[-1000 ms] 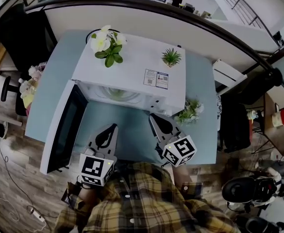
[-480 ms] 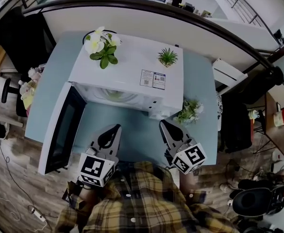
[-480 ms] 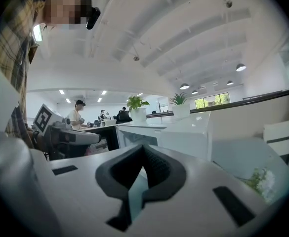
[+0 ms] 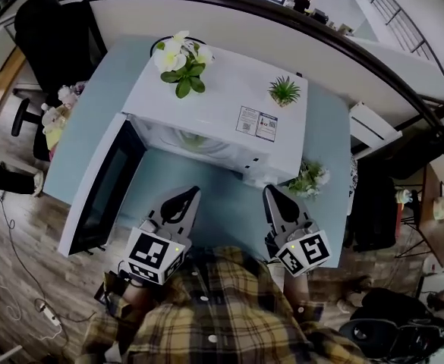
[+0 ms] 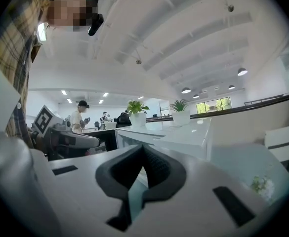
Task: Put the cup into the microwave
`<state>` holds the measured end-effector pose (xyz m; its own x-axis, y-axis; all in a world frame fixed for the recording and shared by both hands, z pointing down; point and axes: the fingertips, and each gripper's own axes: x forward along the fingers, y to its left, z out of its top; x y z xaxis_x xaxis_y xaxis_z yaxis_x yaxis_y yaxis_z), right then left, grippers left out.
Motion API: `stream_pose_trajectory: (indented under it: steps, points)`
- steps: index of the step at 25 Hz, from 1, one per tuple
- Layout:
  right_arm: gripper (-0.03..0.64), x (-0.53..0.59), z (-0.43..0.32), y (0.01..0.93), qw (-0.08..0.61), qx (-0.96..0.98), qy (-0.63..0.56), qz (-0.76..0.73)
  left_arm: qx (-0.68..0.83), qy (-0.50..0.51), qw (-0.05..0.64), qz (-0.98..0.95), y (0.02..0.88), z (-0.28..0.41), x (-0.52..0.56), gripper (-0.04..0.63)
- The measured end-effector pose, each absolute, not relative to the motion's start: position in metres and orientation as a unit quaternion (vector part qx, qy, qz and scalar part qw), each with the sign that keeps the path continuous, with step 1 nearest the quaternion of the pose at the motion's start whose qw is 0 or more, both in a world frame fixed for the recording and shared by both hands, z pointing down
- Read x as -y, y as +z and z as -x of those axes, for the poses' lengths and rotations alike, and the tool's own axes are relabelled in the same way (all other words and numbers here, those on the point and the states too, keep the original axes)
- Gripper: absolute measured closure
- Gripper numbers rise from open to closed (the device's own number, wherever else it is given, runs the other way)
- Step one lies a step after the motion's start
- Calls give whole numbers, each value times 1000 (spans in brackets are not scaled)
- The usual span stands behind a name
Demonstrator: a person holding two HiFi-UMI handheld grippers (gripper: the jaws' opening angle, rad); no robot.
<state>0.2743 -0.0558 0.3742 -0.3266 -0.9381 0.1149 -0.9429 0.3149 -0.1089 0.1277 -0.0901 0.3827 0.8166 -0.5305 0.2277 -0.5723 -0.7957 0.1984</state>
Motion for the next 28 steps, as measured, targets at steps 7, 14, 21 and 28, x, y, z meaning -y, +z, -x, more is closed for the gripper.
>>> stream_pose_trajectory:
  steps: [7, 14, 21, 28]
  points:
    - [614, 62, -274, 373, 13, 816, 74, -573, 301, 84, 132, -941, 385, -127, 92, 606]
    - [614, 63, -271, 377, 14, 820, 73, -567, 309, 86, 131, -938, 386, -126, 93, 606]
    - [614, 62, -268, 377, 14, 822, 72, -565, 310, 88, 131, -937, 388, -126, 94, 606]
    - [614, 65, -266, 380, 19, 818, 72, -570, 313, 89, 131, -937, 388, -124, 97, 606]
